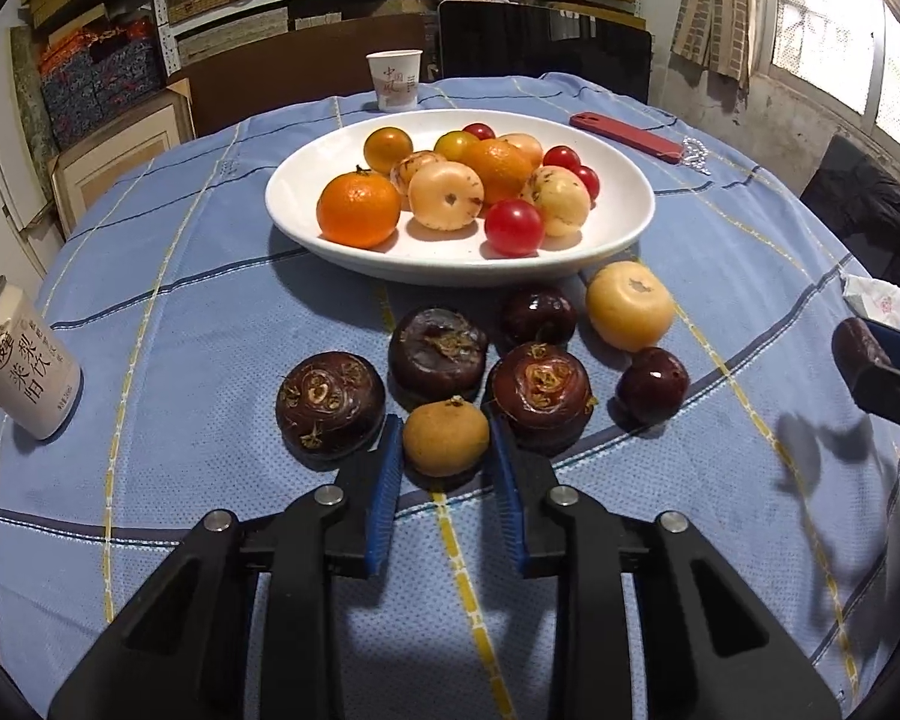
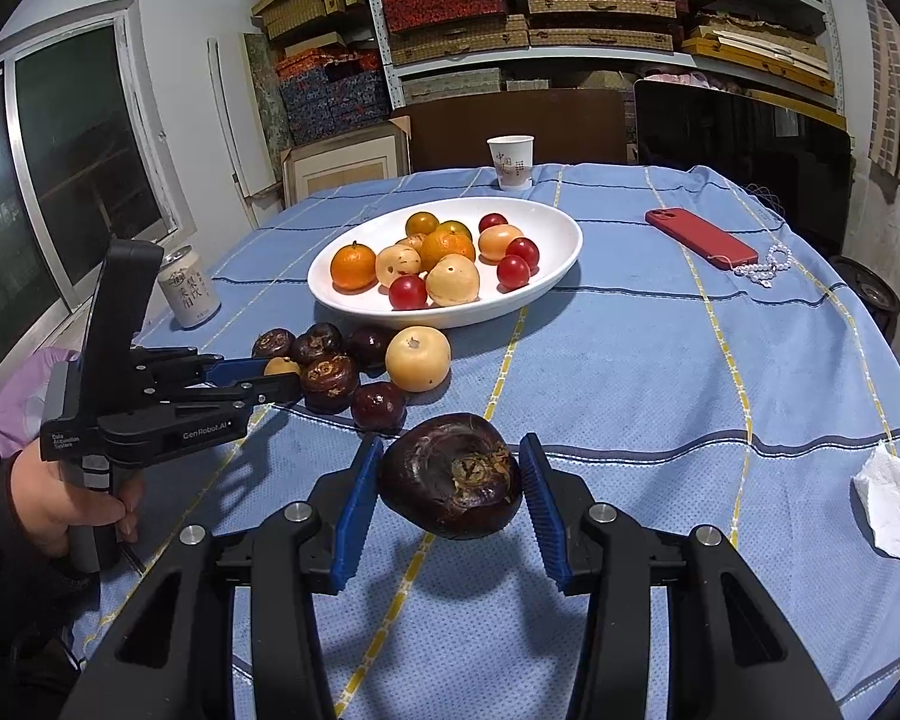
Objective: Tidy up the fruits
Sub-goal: 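Grasp a dark brown fruit with the right gripper while the left grasps a small tan fruit, then lower the dark brown and tan fruits onto the white plate and open both grippers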
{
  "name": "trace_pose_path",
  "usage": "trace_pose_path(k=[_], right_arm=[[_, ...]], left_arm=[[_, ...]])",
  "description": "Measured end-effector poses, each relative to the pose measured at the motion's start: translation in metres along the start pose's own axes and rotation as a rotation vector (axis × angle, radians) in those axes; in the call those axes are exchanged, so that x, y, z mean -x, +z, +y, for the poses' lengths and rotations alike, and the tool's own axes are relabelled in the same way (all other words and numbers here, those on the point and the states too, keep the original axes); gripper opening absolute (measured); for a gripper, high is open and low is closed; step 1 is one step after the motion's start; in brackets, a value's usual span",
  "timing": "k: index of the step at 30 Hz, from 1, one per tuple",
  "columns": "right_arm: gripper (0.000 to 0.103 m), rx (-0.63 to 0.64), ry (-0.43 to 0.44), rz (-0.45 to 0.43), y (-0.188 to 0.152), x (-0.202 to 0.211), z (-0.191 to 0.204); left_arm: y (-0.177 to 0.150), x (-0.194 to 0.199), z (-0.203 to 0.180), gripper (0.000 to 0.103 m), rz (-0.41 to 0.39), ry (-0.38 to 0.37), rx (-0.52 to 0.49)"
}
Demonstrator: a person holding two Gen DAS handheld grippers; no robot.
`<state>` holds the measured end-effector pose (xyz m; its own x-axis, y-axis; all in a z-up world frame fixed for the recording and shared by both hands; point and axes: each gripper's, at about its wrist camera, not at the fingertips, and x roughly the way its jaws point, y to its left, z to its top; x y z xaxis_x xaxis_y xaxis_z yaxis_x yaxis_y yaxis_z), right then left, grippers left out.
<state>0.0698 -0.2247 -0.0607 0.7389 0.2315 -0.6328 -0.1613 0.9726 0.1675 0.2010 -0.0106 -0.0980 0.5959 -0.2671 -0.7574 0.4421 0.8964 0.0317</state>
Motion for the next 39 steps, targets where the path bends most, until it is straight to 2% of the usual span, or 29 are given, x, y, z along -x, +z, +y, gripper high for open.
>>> trace_pose_path(k=[10, 18, 22, 27, 39], right_arm=[[0.047, -0.002, 0.005, 0.003, 0.007, 0.004, 0.0], [0.047, 0.052, -0.013, -0.062, 0.055, 0.023, 0.012], [0.047, 0.082, -0.045, -0.094, 0.09, 0.027, 0.019], [0.047, 0.086, -0.068, -0.097, 0.115, 0.019, 0.017], [0.047, 0.088, -0.09, -0.065, 0.122, -0.015, 0.008]], left_arm=[[-0.003, 0.055, 0.002, 0.028, -0.112, -0.021, 0.033], [0.035, 0.1, 0.0, 0.028, -0.255, 0.049, 0.066], [0.056, 0.1, -0.004, 0.028, -0.269, 0.084, 0.074], [0.067, 0.096, 0.001, 0.028, -0.276, 0.101, 0.114], [0.074, 0.077, 0.005, 0.028, -0.262, 0.095, 0.115]])
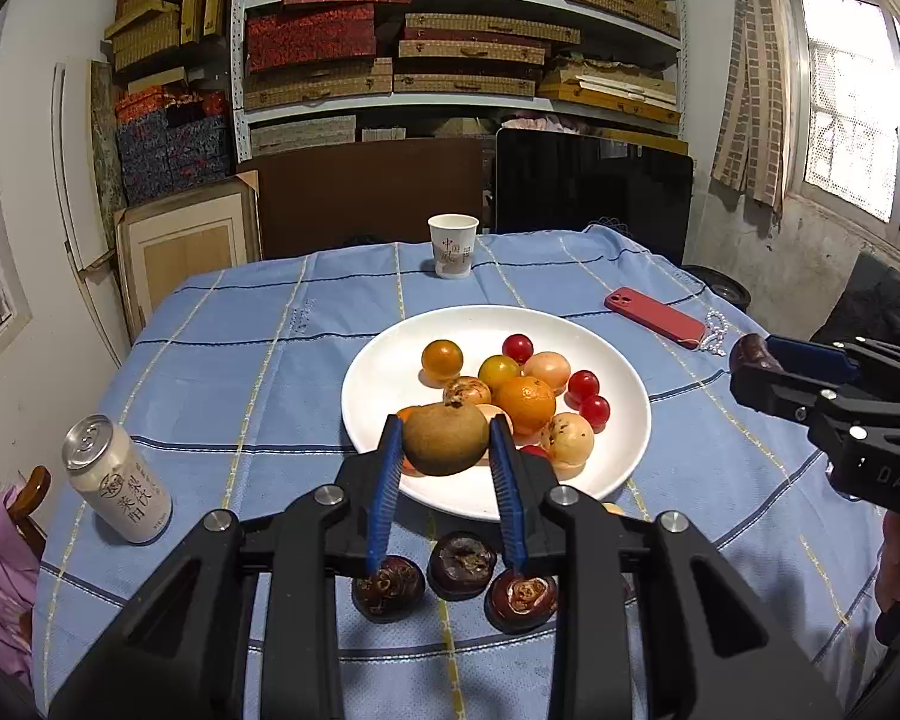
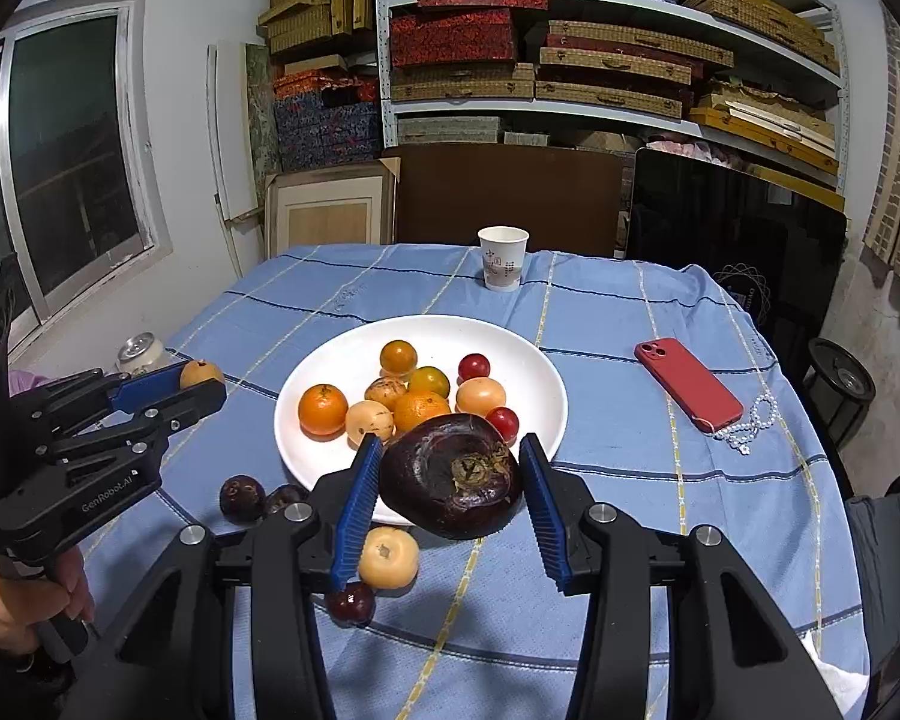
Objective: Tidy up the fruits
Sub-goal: 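Lower the dark brown and tan fruits onto the white plate and open both grippers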
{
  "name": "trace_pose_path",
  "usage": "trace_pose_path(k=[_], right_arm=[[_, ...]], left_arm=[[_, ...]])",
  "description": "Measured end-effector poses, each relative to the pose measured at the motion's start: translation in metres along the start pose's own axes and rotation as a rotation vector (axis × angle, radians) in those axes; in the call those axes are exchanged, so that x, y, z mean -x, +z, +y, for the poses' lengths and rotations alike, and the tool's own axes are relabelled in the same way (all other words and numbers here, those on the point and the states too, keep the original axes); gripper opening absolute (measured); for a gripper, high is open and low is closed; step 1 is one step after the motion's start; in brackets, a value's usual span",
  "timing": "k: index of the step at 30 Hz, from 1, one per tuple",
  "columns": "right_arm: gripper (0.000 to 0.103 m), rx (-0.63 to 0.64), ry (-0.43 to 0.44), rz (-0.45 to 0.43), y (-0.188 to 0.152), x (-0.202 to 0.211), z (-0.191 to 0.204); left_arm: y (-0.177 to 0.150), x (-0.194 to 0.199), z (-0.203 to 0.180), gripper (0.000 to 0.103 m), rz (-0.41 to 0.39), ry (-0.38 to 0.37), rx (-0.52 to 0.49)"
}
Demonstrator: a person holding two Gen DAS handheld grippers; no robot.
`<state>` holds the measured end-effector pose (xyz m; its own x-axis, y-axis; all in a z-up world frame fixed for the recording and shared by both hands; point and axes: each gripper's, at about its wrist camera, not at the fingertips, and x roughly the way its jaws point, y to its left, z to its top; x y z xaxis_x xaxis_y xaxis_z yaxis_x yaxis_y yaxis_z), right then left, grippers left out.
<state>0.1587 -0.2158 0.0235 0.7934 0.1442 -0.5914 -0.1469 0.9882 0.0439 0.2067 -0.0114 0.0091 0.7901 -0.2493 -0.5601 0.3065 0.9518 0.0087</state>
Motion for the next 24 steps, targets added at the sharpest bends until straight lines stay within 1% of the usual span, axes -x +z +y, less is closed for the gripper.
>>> trace_pose_path(k=[5, 10, 13, 19, 21, 22, 23, 24], right_arm=[[0.047, -0.007, -0.008, 0.017, 0.008, -0.02, -0.011], [0.047, -0.01, 0.014, 0.035, 0.022, -0.047, -0.02], [0.047, -0.003, 0.023, 0.057, 0.032, -0.07, -0.021], [0.047, 0.014, 0.033, 0.109, 0.04, -0.113, -0.016], [0.048, 0.025, 0.036, 0.121, 0.04, -0.124, -0.013], [0.048, 0.033, 0.035, 0.126, 0.04, -0.128, -0.011], [0.049, 0.043, 0.019, 0.122, 0.039, -0.13, -0.009], [0.052, 0.047, 0.007, 0.111, 0.039, -0.129, -0.009]], left_arm=[[0.004, -0.024, 0.004, 0.028, 0.021, -0.005, 0.009], [0.011, -0.047, 0.002, 0.028, 0.037, -0.019, 0.0], [0.011, -0.071, 0.001, 0.028, 0.082, -0.037, -0.005], [0.004, -0.104, 0.0, 0.028, 0.137, -0.059, -0.001], [0.002, -0.111, -0.002, 0.031, 0.153, -0.062, -0.011], [0.001, -0.115, -0.002, 0.038, 0.156, -0.061, -0.012], [0.001, -0.115, -0.001, 0.064, 0.151, -0.061, -0.01], [0.001, -0.112, 0.001, 0.085, 0.135, -0.05, -0.008]])
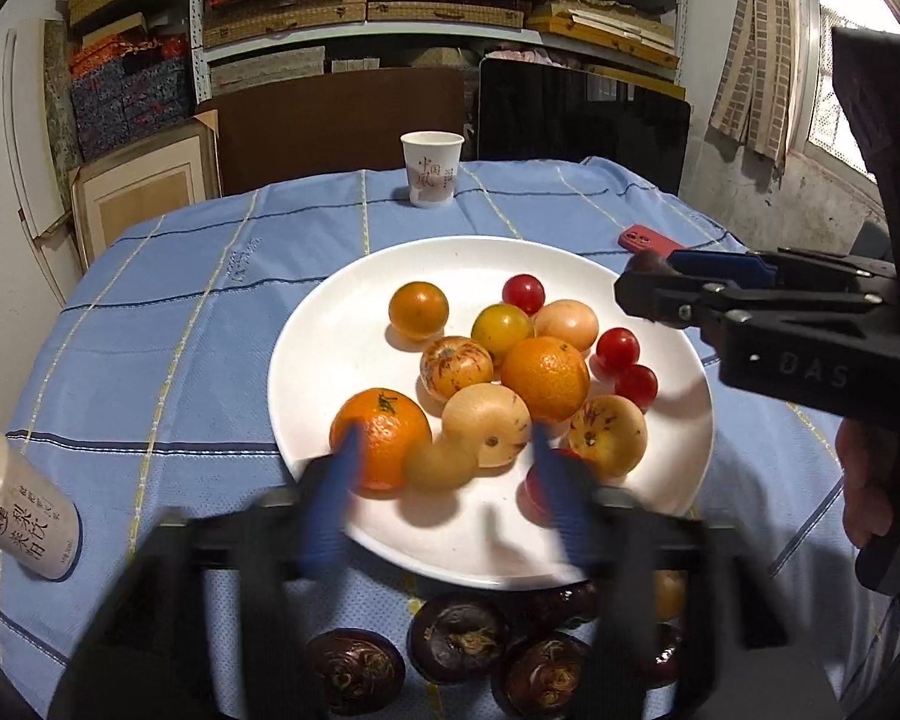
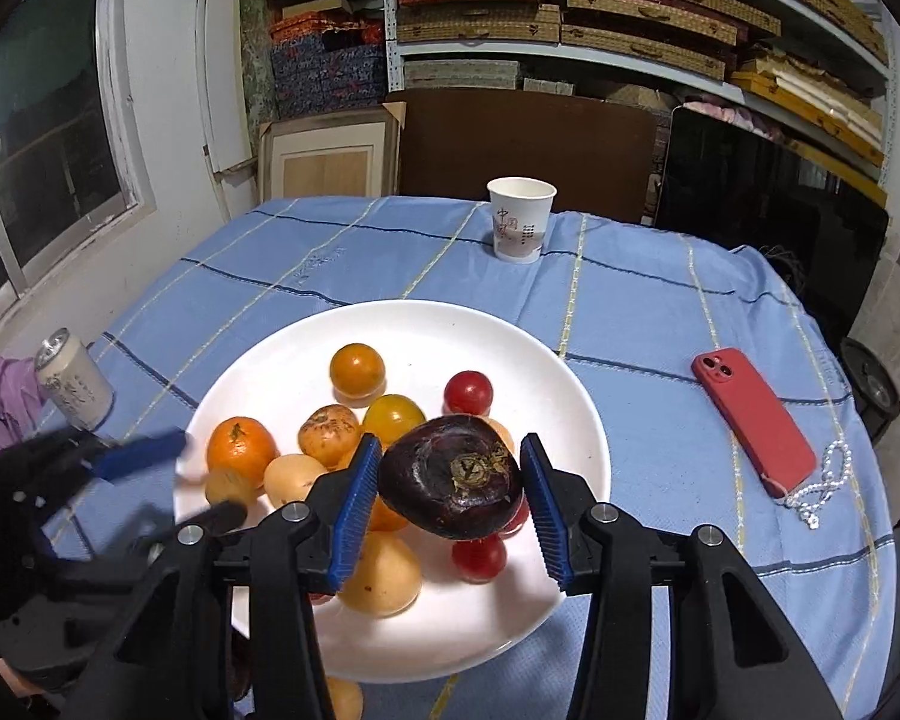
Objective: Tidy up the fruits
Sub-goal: 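Lower the dark brown and tan fruits onto the white plate and open both grippers, then move both open grippers back toward the remaining dark fruits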
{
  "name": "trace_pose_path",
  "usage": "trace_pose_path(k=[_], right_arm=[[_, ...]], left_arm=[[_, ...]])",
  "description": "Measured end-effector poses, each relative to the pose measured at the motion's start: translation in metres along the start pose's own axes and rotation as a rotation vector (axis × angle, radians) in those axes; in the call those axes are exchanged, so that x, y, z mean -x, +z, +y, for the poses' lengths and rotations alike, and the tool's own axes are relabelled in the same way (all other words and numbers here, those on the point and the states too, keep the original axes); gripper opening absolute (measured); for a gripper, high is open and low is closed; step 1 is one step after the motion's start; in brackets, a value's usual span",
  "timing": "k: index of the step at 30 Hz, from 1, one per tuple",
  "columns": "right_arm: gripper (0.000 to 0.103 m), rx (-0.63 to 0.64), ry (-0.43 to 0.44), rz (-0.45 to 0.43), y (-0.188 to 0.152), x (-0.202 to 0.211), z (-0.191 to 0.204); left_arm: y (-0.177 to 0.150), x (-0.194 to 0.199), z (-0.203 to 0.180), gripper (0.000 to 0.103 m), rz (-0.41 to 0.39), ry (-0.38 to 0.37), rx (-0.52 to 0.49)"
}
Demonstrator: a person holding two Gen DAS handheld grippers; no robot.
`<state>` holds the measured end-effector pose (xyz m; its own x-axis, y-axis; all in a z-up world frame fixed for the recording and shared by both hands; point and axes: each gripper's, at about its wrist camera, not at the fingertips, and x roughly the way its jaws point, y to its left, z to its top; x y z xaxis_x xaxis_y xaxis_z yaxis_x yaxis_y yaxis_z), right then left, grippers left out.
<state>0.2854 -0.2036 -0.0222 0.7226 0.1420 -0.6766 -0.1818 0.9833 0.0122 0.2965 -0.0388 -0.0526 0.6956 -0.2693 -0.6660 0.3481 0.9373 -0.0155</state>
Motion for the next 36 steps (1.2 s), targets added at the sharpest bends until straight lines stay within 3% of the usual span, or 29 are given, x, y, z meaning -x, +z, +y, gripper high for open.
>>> trace_pose_path(k=[1, 9, 13, 17, 21, 25, 30, 34, 36], right_arm=[[0.053, 0.0, 0.001, -0.01, -0.001, 0.002, 0.0], [0.058, -0.043, 0.0, -0.068, -0.011, 0.038, -0.012], [0.059, -0.097, 0.033, -0.087, -0.03, 0.073, -0.015], [0.066, -0.13, 0.046, -0.087, -0.062, 0.102, -0.007], [0.066, -0.128, 0.04, -0.002, -0.095, 0.099, 0.016], [0.066, -0.048, 0.016, 0.052, -0.12, 0.091, 0.046], [0.066, -0.013, 0.011, 0.13, -0.129, 0.068, 0.066], [0.066, 0.017, -0.003, 0.168, -0.126, 0.051, 0.08], [0.059, 0.022, -0.01, 0.188, -0.125, 0.044, 0.085]], left_arm=[[0.0, 0.004, 0.002, 0.09, -0.028, 0.019, 0.003], [-0.004, 0.054, 0.022, 0.098, -0.102, 0.023, 0.076], [-0.027, 0.09, 0.035, 0.098, -0.122, -0.012, 0.127], [-0.059, 0.125, 0.047, 0.098, -0.142, -0.008, 0.182], [-0.08, 0.145, 0.051, 0.098, -0.141, 0.006, 0.212], [-0.096, 0.155, 0.048, 0.098, -0.114, -0.012, 0.211], [-0.109, 0.169, 0.039, 0.098, -0.126, -0.002, 0.164], [-0.115, 0.172, 0.046, 0.098, -0.122, -0.013, 0.19], [-0.116, 0.173, 0.05, 0.098, -0.123, -0.013, 0.201]])
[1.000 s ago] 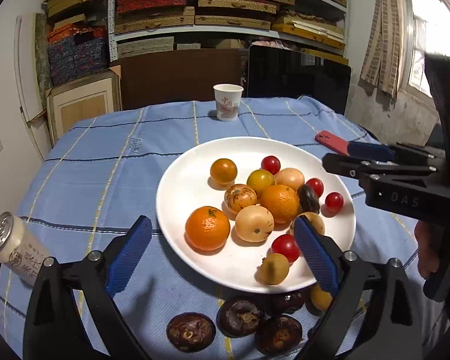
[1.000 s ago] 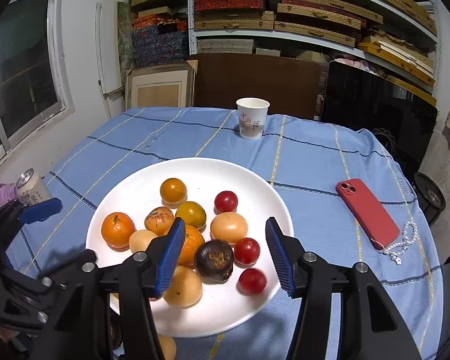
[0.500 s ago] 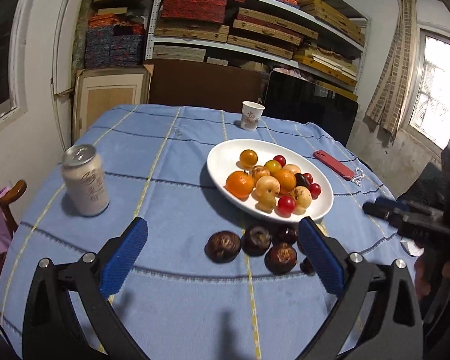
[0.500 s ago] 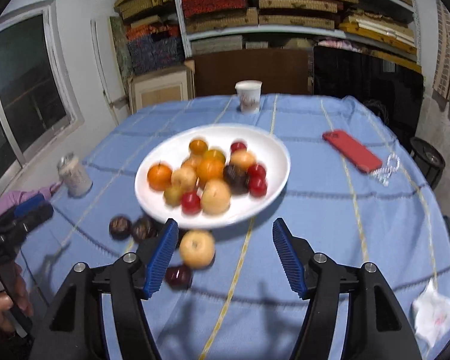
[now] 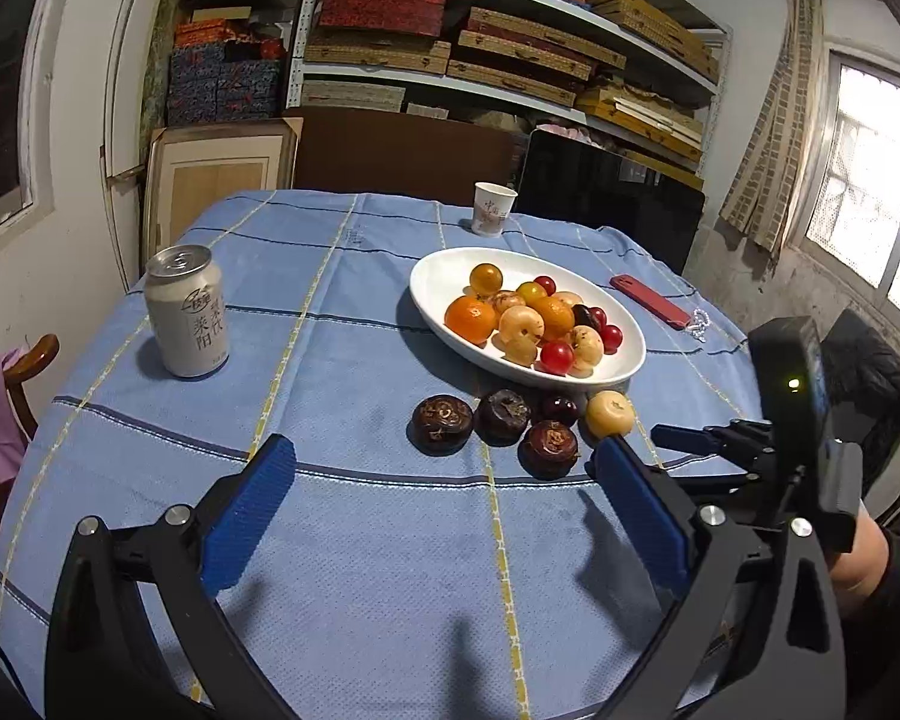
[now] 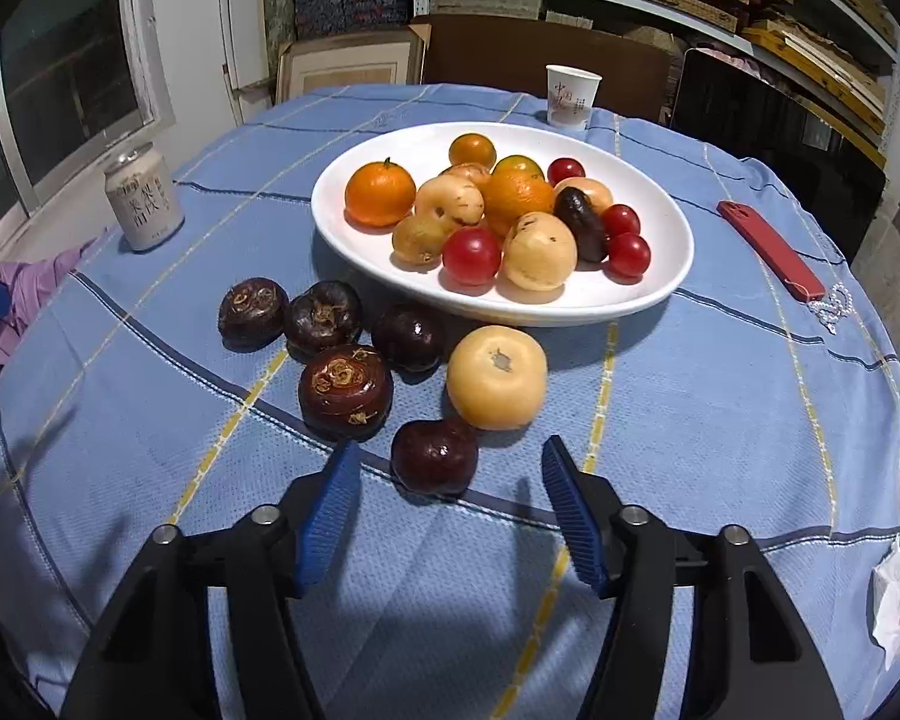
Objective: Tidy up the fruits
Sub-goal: 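Move both open grippers back toward the remaining dark fruits, then grasp a dark brown fruit with the right gripper while the left grasps another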
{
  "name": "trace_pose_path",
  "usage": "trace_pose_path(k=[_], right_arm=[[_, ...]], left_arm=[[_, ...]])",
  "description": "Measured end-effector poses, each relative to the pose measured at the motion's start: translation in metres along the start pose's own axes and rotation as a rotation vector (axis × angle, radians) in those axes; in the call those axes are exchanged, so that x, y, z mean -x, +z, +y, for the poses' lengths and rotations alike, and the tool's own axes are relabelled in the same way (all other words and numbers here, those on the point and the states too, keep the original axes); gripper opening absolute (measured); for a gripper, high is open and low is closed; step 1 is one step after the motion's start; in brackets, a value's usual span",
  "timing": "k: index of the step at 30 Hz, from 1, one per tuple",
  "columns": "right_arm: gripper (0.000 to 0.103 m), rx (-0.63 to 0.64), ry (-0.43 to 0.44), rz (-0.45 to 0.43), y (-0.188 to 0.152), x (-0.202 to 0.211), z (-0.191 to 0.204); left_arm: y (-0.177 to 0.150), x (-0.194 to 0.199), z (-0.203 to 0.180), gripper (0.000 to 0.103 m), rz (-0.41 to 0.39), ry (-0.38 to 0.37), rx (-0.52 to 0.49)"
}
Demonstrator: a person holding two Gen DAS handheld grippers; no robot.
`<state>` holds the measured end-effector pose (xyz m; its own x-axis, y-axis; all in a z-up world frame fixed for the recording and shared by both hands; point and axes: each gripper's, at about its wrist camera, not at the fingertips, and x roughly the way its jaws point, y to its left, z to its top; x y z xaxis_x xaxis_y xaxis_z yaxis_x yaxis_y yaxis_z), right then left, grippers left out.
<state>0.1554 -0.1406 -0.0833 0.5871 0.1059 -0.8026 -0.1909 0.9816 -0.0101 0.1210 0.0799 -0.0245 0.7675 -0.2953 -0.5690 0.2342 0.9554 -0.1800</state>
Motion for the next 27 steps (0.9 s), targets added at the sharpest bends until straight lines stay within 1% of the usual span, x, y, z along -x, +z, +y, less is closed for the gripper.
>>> trace_pose_path(k=[4, 6, 8, 10, 12, 17, 22, 27], right_arm=[[0.059, -0.021, 0.007, 0.027, 0.002, -0.009, 0.001], [0.055, -0.02, 0.007, 0.023, 0.002, -0.01, 0.002], [0.053, -0.03, 0.011, 0.035, 0.002, -0.014, 0.0], [0.048, -0.037, 0.011, 0.038, 0.0, -0.016, -0.002], [0.033, -0.038, 0.033, 0.032, -0.002, -0.016, -0.003], [0.033, -0.048, 0.048, 0.011, -0.006, -0.012, -0.007], [0.033, -0.06, 0.082, -0.039, -0.013, 0.0, -0.015], [0.033, -0.07, 0.113, -0.085, -0.021, 0.012, -0.023]], left_arm=[[-0.002, -0.001, 0.006, 0.098, 0.006, 0.007, 0.01], [-0.002, -0.003, 0.008, 0.098, 0.01, 0.009, 0.014], [-0.002, -0.005, 0.008, 0.098, 0.015, 0.013, 0.011], [-0.003, -0.007, 0.007, 0.098, 0.019, 0.012, 0.008], [-0.004, -0.009, 0.005, 0.098, 0.026, 0.016, 0.0], [-0.007, -0.02, 0.001, 0.098, 0.061, 0.027, -0.019], [-0.008, -0.036, -0.006, 0.098, 0.104, 0.037, -0.059], [-0.006, -0.069, -0.022, 0.098, 0.182, 0.054, -0.178]])
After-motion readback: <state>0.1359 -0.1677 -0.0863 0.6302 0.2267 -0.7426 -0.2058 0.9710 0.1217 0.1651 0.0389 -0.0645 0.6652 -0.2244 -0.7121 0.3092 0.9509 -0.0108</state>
